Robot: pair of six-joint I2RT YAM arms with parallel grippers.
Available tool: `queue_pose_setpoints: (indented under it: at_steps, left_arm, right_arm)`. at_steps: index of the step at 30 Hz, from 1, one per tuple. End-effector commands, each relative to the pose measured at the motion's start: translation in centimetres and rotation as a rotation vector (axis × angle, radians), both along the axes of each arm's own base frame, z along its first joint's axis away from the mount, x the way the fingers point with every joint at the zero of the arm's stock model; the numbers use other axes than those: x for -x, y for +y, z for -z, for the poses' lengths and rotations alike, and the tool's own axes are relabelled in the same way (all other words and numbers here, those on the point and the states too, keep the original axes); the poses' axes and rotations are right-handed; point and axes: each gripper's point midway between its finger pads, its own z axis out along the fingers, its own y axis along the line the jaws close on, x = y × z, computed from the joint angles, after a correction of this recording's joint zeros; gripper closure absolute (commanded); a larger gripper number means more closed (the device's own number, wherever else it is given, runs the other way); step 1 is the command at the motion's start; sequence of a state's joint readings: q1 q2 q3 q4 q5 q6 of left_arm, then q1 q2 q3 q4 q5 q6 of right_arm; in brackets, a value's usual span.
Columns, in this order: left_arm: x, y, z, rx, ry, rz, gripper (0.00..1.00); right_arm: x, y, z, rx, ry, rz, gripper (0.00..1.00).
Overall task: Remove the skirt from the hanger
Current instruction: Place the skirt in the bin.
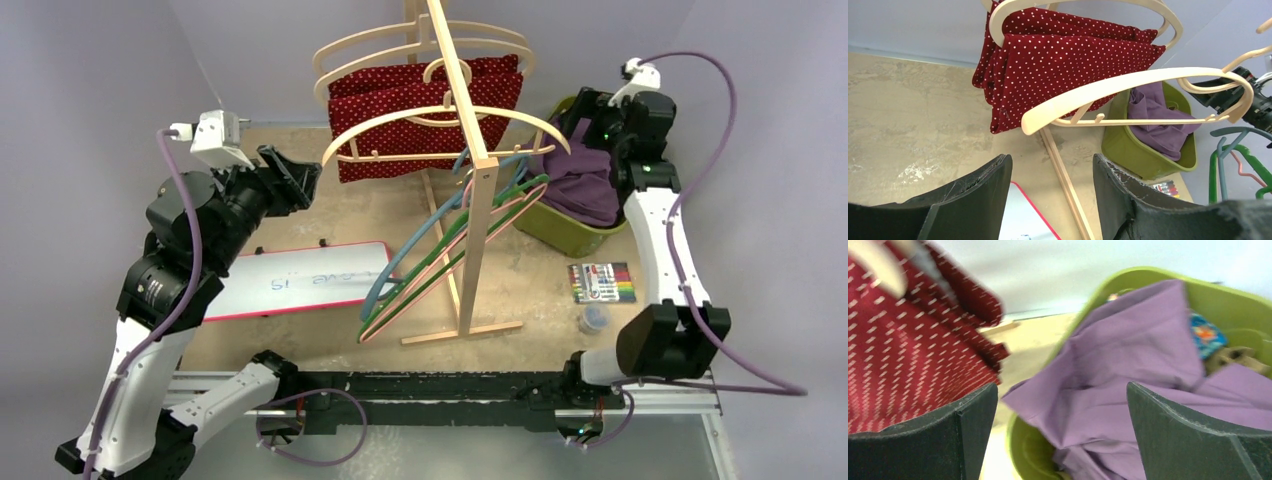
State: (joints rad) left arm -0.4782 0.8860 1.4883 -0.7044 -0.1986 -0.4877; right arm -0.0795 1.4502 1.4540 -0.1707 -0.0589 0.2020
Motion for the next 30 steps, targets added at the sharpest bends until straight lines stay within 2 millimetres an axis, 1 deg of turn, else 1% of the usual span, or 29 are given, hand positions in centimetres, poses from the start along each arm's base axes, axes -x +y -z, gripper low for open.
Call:
queue_pose_setpoints:
  at_steps: [1, 2, 3, 4, 6, 7, 8, 9, 10, 11, 12, 13, 15, 17, 19, 20, 22, 23, 24, 25, 27, 29, 30]
  left_arm:
    - [-0.2, -0.1, -2.0, 0.042, -0.037, -0.002, 0.41]
    - [-0.1, -0.3, -2.2, 0.053, -0.04, 0.005, 0.41]
    - [-0.1, -0.4, -2.4, 0.063, -0.042, 0.009, 0.41]
    - [0.1, -0.4, -2.6, 0.074, -0.047, 0.013, 0.41]
    - [0.3, -0.3, -3.0, 0.091, -0.057, 0.012, 0.41]
    - [0.5, -0.2, -3.3, 0.096, -0.064, 0.011, 0.41]
    - [0.6, 0.0, -3.4, 0.094, -0.067, 0.005, 0.41]
    - [0.8, 0.3, -3.5, 0.087, -0.068, -0.002, 0.41]
    - [0.8, 0.5, -3.6, 0.078, -0.068, -0.014, 0.41]
    - [0.9, 0.9, -3.6, 0.069, -0.068, -0.025, 0.41]
    - [0.9, 1.2, -3.6, 0.059, -0.069, -0.043, 0.4]
    - [0.9, 1.4, -3.5, 0.052, -0.067, -0.052, 0.4]
    - [0.6, 1.5, -3.2, 0.043, -0.063, -0.062, 0.4]
    - [0.3, 1.5, -2.9, 0.04, -0.056, -0.067, 0.4]
    - [0.1, 1.4, -2.8, 0.037, -0.049, -0.071, 0.38]
    - [0.1, 1.5, -2.9, 0.034, -0.05, -0.075, 0.34]
    - [0.0, 2.0, -3.2, 0.037, -0.057, -0.103, 0.32]
    - [0.1, 2.4, -3.5, 0.038, -0.065, -0.122, 0.31]
    - [0.1, 2.8, -3.7, 0.038, -0.074, -0.14, 0.31]
    - [0.2, 3.2, -3.9, 0.038, -0.083, -0.159, 0.3]
    - [0.5, 4.2, -4.3, 0.038, -0.099, -0.2, 0.29]
    - [0.6, 5.0, -4.3, 0.033, -0.103, -0.238, 0.29]
    - [0.6, 5.3, -4.2, 0.029, -0.099, -0.253, 0.28]
  right_arm:
    - [-0.9, 6.2, 9.0, -0.153, 0.181, -0.316, 0.01]
    - [-1.1, 6.3, 11.1, -0.167, 0.235, -0.322, 0.01]
    - [-1.6, 6.0, 14.2, -0.175, 0.303, -0.295, 0.01]
    - [-2.0, 5.1, 17.0, -0.172, 0.365, -0.234, 0.01]
    - [-1.9, 3.1, 22.5, -0.145, 0.492, -0.116, 0.01]
    - [-1.8, 2.3, 24.6, -0.129, 0.535, -0.065, 0.01]
    - [-1.5, 2.1, 26.4, -0.128, 0.573, -0.047, 0.02]
    - [-1.0, 2.3, 27.6, -0.134, 0.599, -0.055, 0.02]
    - [-0.8, 2.7, 28.0, -0.144, 0.604, -0.074, 0.03]
    - [-0.6, 3.0, 27.7, -0.154, 0.594, -0.089, 0.03]
    - [-0.7, 3.3, 26.8, -0.161, 0.566, -0.105, 0.02]
    - [-0.9, 3.4, 25.3, -0.16, 0.532, -0.111, 0.02]
    - [-1.3, 3.2, 21.7, -0.143, 0.467, -0.111, 0.02]
    - [-1.7, 3.0, 17.3, -0.121, 0.399, -0.112, 0.02]
    - [-1.6, 2.9, 12.2, -0.102, 0.307, -0.117, 0.02]
    - [-1.3, 2.9, 9.8, -0.095, 0.264, -0.118, 0.02]
    - [-0.3, 3.1, 5.7, -0.093, 0.175, -0.125, 0.02]
    - [0.4, 3.4, 4.1, -0.099, 0.13, -0.135, 0.02]
    - [1.3, 3.9, 3.0, -0.109, 0.087, -0.153, 0.02]
    - [2.2, 4.5, 2.2, -0.127, 0.046, -0.178, 0.02]
    - [4.4, 5.8, 2.9, -0.182, 0.01, -0.226, 0.02]
    - [6.6, 7.2, 5.2, -0.244, 0.017, -0.278, 0.03]
    - [7.8, 7.8, 7.5, -0.265, 0.052, -0.304, 0.03]
